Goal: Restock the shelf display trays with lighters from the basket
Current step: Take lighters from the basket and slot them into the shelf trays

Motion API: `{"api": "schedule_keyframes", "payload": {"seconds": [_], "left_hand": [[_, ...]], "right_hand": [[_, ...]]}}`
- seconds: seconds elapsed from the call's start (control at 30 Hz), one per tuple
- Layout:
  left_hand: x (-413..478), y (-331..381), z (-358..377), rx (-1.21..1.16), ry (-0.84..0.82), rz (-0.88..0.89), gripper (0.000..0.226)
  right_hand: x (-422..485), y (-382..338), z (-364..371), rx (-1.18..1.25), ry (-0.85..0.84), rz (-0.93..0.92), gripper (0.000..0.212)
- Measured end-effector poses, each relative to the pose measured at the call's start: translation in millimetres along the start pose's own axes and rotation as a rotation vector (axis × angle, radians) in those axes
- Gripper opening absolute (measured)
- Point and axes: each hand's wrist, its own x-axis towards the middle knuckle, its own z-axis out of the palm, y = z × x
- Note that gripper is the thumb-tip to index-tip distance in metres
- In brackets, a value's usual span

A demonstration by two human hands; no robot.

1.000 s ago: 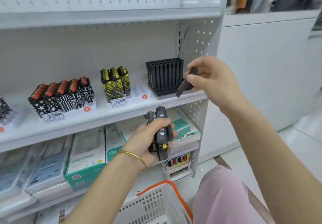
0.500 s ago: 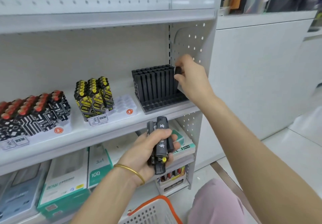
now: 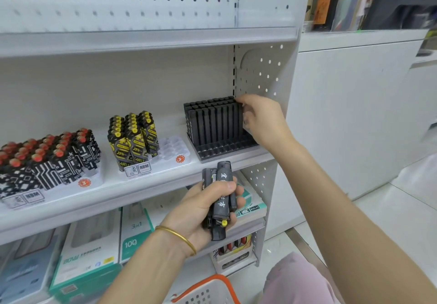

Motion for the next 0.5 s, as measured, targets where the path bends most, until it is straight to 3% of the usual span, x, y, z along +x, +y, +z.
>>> {"api": "schedule_keyframes", "payload": {"seconds": [0.17, 0.27, 0.37, 0.5], "left_hand": [[-4, 1, -2, 0.021, -0.024, 0.035, 0.043], [-7, 1, -5, 0.018, -0.048, 0.064, 0.06], [-11, 1, -7, 0.031, -0.069, 0.086, 0.063], [-19, 3, -8, 0.073, -0.078, 0.112, 0.063]], "right_hand": [[-27, -14, -22, 0.19, 0.111, 0.025, 0.051], [-51, -23, -32, 0.375, -0.103, 0.083, 0.029], [-68, -29, -34, 0.383, -0.325, 0.107, 0.015], [-77, -38, -27, 0.341, -0.561, 0.08, 0.021]]}}
